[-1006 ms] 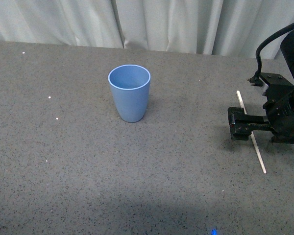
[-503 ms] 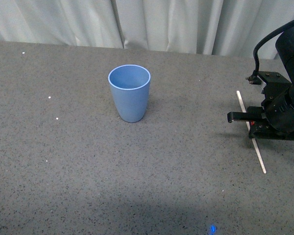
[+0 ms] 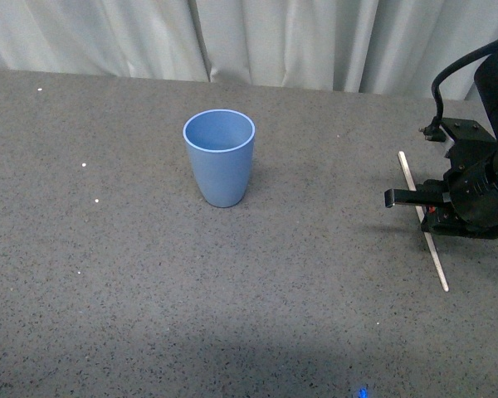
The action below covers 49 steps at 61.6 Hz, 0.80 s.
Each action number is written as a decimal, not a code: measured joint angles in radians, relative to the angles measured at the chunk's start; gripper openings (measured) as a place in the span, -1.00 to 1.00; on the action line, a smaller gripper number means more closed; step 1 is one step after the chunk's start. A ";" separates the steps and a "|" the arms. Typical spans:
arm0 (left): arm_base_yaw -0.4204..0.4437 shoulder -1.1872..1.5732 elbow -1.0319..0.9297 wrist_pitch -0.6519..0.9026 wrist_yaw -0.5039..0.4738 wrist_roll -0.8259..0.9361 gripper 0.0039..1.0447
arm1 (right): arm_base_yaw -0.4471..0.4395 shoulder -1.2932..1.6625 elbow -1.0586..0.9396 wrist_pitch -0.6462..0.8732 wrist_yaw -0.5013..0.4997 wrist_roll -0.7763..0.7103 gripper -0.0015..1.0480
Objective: Transfer chopsticks to blue cup
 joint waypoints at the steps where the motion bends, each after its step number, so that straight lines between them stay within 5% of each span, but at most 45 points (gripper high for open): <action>1: 0.000 0.000 0.000 0.000 0.000 0.000 0.88 | 0.004 -0.012 -0.020 0.026 -0.008 0.002 -0.98; 14: 0.000 0.000 0.000 0.000 0.000 0.000 0.88 | 0.060 -0.205 -0.187 0.308 -0.086 0.004 -0.98; 25: 0.000 0.000 0.000 0.000 0.000 0.000 0.88 | 0.158 -0.365 -0.282 0.724 -0.161 0.071 -0.98; 36: 0.000 0.000 0.000 0.000 0.000 0.000 0.88 | 0.263 -0.318 -0.244 1.005 -0.130 0.044 -0.98; 49: 0.000 0.000 0.000 0.000 0.000 0.000 0.88 | 0.379 -0.175 -0.162 1.148 -0.112 -0.022 -0.98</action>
